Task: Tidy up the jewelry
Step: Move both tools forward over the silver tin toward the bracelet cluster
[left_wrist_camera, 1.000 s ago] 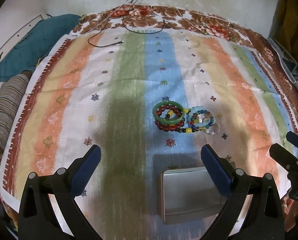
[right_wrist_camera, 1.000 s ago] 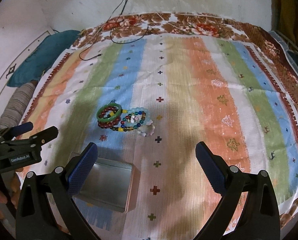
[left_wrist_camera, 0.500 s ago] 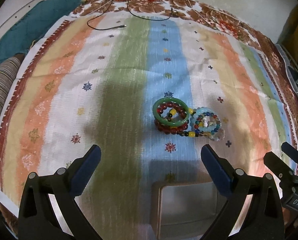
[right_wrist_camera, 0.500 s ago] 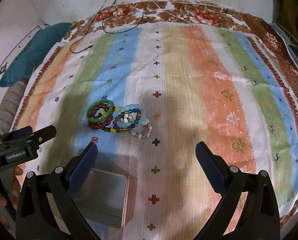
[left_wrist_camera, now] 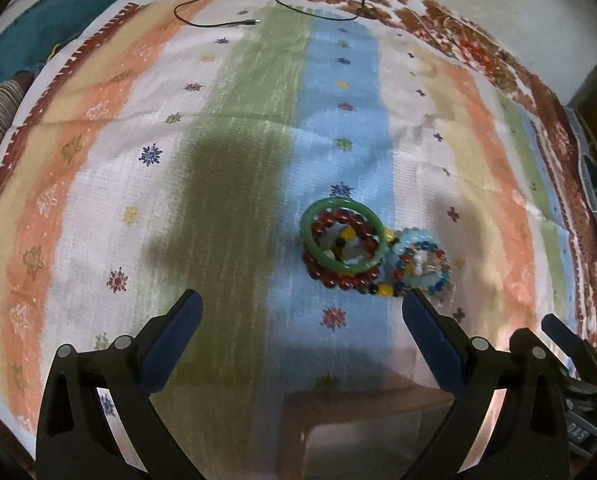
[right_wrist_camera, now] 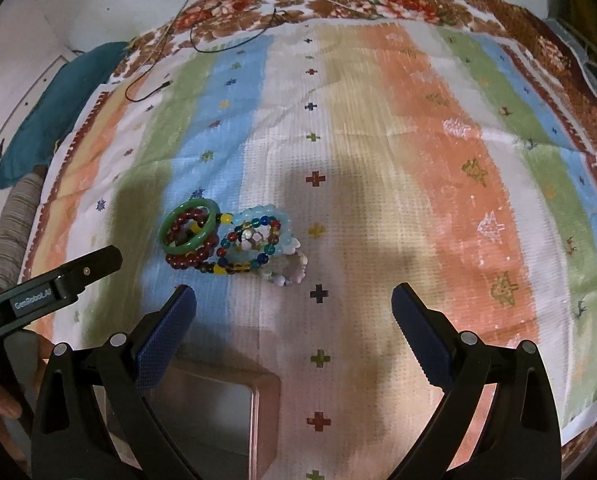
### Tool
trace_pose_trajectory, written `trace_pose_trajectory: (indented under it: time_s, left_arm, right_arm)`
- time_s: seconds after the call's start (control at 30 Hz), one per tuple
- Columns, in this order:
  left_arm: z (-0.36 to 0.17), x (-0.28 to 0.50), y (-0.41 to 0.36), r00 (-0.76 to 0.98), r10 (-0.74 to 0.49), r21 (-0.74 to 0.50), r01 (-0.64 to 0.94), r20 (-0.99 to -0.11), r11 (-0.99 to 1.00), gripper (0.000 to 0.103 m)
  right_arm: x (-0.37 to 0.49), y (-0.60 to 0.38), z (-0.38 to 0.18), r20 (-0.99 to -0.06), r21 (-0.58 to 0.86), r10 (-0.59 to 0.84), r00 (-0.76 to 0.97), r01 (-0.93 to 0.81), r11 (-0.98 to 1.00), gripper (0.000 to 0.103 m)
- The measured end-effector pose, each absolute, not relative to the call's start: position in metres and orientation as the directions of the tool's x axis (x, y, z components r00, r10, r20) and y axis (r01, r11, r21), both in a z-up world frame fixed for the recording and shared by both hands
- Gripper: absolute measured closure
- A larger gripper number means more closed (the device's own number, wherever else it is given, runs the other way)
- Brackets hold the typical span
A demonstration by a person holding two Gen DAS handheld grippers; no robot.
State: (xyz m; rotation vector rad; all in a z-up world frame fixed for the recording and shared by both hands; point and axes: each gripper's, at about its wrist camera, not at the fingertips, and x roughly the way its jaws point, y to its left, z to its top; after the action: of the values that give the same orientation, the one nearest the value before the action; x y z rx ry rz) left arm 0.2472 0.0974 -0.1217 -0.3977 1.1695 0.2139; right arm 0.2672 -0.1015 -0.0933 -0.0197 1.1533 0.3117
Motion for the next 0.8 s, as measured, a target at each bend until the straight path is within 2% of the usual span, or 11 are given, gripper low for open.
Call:
trace_pose_trajectory:
  time_s: [0.53, 0.8]
  left_arm:
    - [-0.157, 0.282, 0.11, 0.323, -0.066, -0.19, -0.369, -0.944, 0.91, 0.007]
    - [-0.17, 0.295, 0.11, 0.294, -0.062, -0.168, -0.353, -0.954, 0.92, 0.012]
  right_arm:
    - [0.296, -0.093, -0.121, -0.913, 0.159, 0.228, 0.339, -0.219, 0.963, 0.004]
    - [0.306, -0.084, -0.127, -0.916, 0.164, 0.229, 0.329, -0.213, 0.963, 0.004]
